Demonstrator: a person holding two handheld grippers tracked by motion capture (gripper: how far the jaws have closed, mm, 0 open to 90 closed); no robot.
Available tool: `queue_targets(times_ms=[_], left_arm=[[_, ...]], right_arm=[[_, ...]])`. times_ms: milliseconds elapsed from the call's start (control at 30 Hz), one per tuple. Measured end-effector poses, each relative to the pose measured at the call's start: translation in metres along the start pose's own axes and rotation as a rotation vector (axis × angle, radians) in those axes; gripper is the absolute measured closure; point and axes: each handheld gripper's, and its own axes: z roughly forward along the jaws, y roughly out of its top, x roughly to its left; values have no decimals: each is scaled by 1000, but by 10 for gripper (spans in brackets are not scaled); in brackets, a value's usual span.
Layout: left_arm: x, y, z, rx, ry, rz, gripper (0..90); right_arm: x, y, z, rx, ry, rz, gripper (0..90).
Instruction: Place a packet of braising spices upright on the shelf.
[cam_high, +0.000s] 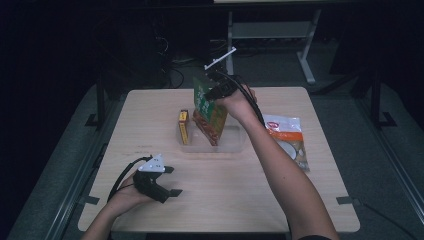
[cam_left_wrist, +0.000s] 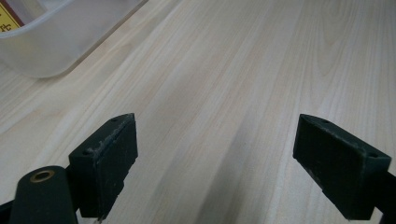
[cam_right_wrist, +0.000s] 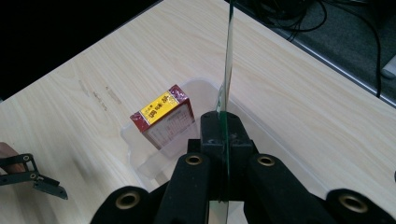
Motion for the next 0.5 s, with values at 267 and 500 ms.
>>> queue_targets(times_ms=[267, 500], left_arm=[[-2, 0, 2, 6, 0, 6, 133], [-1, 0, 1, 6, 1, 2, 133]], right_arm=[[1, 7, 6, 12, 7, -1, 887], [4, 7, 0, -2, 35, 2, 753]])
